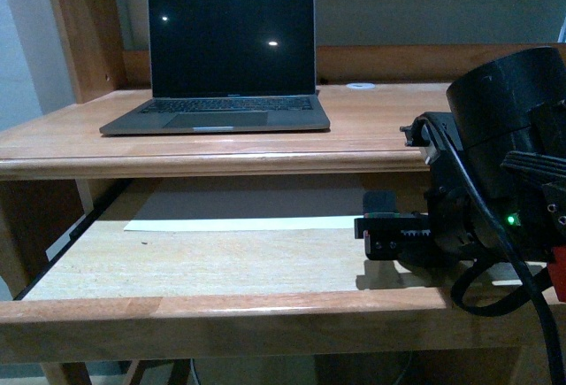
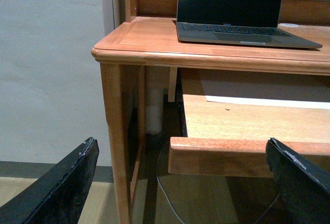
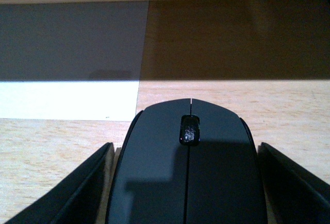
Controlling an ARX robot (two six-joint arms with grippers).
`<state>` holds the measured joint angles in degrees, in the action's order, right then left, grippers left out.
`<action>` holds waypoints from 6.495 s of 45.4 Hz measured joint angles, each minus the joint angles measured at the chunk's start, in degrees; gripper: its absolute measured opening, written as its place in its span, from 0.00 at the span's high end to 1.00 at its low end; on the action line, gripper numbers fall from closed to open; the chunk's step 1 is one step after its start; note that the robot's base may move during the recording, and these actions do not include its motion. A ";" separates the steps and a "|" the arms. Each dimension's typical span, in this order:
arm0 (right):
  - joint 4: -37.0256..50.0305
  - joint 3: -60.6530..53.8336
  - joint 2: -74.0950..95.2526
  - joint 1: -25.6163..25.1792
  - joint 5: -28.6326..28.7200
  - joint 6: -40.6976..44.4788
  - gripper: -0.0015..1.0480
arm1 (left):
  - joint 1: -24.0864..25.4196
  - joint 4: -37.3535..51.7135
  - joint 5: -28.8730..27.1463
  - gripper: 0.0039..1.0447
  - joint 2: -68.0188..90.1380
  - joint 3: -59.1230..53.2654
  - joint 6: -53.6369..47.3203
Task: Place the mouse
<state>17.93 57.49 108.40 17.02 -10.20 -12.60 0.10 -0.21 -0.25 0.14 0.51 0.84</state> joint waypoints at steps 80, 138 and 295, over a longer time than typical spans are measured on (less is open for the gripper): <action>6.80 -22.60 -31.41 2.10 -1.97 6.69 0.40 | 0.00 0.09 0.17 0.06 0.00 0.00 -0.04; -12.96 42.38 27.71 -5.95 -0.24 4.68 0.40 | -0.04 0.02 0.15 0.06 0.00 0.00 -0.02; 5.46 -56.61 -84.87 -17.07 10.23 12.50 0.98 | 0.00 0.02 0.11 0.06 0.00 0.00 -0.02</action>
<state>23.40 0.89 23.53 -0.05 0.03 -0.10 0.10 -0.19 -0.14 0.14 0.51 0.82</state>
